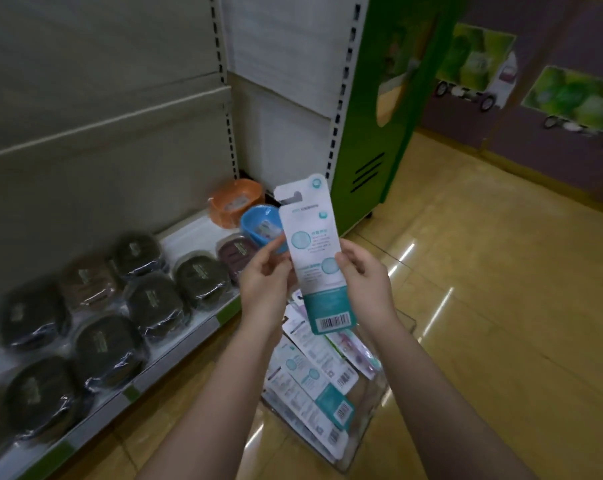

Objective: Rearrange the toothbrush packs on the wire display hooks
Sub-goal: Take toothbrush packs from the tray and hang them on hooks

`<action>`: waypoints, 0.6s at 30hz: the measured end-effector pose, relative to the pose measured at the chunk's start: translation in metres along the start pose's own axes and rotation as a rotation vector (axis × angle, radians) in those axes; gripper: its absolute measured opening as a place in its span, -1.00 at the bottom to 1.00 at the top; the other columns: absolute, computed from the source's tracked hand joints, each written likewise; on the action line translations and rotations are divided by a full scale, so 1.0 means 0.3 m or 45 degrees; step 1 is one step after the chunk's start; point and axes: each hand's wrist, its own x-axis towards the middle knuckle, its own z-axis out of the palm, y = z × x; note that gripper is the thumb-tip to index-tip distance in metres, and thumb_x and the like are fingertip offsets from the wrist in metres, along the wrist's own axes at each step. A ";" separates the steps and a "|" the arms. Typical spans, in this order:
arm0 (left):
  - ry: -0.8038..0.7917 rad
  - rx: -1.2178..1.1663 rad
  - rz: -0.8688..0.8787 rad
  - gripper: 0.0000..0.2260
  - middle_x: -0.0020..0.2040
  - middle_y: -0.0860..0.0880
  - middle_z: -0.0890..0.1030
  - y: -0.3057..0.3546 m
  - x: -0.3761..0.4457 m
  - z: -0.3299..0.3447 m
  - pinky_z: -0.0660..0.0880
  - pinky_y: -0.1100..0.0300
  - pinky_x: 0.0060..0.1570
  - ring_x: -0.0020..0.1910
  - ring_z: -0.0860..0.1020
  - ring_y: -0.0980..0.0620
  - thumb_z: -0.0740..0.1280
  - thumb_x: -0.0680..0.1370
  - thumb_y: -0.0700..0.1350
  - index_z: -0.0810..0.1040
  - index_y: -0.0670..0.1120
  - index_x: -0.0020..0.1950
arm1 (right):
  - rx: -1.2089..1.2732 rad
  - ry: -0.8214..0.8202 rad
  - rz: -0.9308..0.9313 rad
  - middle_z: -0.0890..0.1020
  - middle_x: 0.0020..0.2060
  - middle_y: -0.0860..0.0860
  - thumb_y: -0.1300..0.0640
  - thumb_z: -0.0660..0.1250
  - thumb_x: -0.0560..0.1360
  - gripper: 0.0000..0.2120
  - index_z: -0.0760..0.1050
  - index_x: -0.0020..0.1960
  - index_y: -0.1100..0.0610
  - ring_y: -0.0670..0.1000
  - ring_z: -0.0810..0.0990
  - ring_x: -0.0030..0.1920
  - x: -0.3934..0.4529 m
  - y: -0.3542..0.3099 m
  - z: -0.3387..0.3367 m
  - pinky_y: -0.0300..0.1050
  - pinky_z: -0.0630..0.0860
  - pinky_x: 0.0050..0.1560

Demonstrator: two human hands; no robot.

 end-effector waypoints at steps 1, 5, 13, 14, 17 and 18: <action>-0.009 -0.005 -0.007 -0.65 0.00 -0.04 0.67 0.031 -0.016 0.013 0.60 0.03 0.02 0.02 0.65 -0.05 0.25 0.55 -0.35 0.55 -0.01 0.24 | -0.002 -0.009 0.005 0.66 -0.02 -0.05 0.15 0.19 0.60 -0.79 0.53 0.18 0.04 -0.21 0.65 -0.18 -0.004 -0.039 -0.013 -0.35 0.53 -0.32; -0.036 0.024 0.034 -0.67 0.00 -0.02 0.66 0.169 -0.095 0.061 0.60 0.09 0.00 0.03 0.63 -0.02 0.30 0.53 -0.35 0.58 0.09 0.07 | -0.009 -0.012 0.010 0.64 0.01 -0.04 0.15 0.18 0.61 -0.80 0.51 0.15 -0.01 -0.20 0.64 -0.16 -0.033 -0.191 -0.058 -0.35 0.54 -0.29; -0.040 0.166 0.088 -0.79 -0.11 0.00 0.64 0.449 -0.281 0.146 0.56 0.38 -0.25 -0.11 0.62 0.08 0.36 0.49 -0.35 0.57 -0.03 -0.09 | 0.109 -0.028 0.015 0.64 0.05 -0.03 0.17 0.20 0.60 -0.80 0.50 0.17 -0.01 -0.09 0.64 0.00 -0.133 -0.526 -0.130 -0.19 0.60 -0.10; -0.030 0.169 0.089 -0.81 -0.11 -0.01 0.65 0.486 -0.304 0.158 0.57 0.37 -0.25 -0.12 0.62 0.07 0.36 0.49 -0.35 0.57 -0.05 -0.08 | 0.124 -0.033 0.014 0.64 0.05 -0.03 0.18 0.20 0.60 -0.79 0.50 0.17 0.00 -0.08 0.64 0.00 -0.148 -0.571 -0.139 -0.20 0.60 -0.10; -0.013 0.202 0.094 -0.84 -0.05 -0.04 0.66 0.606 -0.390 0.195 0.58 0.33 -0.27 -0.11 0.63 0.08 0.36 0.50 -0.32 0.58 -0.08 -0.02 | 0.157 -0.032 0.009 0.65 0.06 -0.05 0.17 0.20 0.60 -0.79 0.50 0.16 -0.04 -0.10 0.64 0.02 -0.195 -0.702 -0.169 -0.23 0.60 -0.11; -0.006 0.214 0.106 -0.85 -0.05 -0.04 0.65 0.653 -0.420 0.207 0.56 0.34 -0.30 -0.14 0.62 0.09 0.36 0.50 -0.31 0.58 -0.09 0.01 | 0.167 -0.034 0.006 0.64 0.07 -0.06 0.15 0.21 0.60 -0.79 0.50 0.17 -0.04 -0.11 0.64 0.02 -0.211 -0.751 -0.179 -0.23 0.60 -0.12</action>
